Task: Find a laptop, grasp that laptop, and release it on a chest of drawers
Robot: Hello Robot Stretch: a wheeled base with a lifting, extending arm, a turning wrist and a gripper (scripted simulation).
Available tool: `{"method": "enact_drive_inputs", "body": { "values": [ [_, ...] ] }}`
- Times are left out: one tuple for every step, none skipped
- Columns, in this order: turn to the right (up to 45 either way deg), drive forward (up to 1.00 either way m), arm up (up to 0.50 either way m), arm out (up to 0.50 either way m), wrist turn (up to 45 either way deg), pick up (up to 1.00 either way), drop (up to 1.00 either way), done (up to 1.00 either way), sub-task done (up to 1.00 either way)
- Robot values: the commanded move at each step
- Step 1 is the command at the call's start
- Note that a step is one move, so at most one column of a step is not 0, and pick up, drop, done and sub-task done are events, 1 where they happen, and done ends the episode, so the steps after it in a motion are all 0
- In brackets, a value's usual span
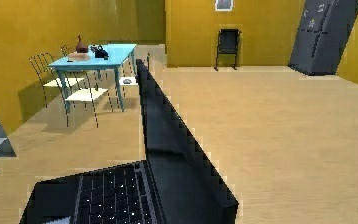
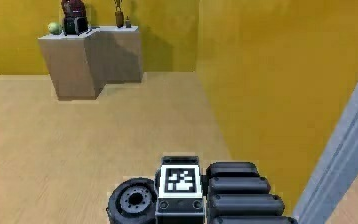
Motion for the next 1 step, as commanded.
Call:
{"method": "enact_drive_inputs", "body": {
  "values": [
    [0.0,1.0,0.0,0.0,0.0,0.0,0.0,0.0,0.0]
  ]
}}
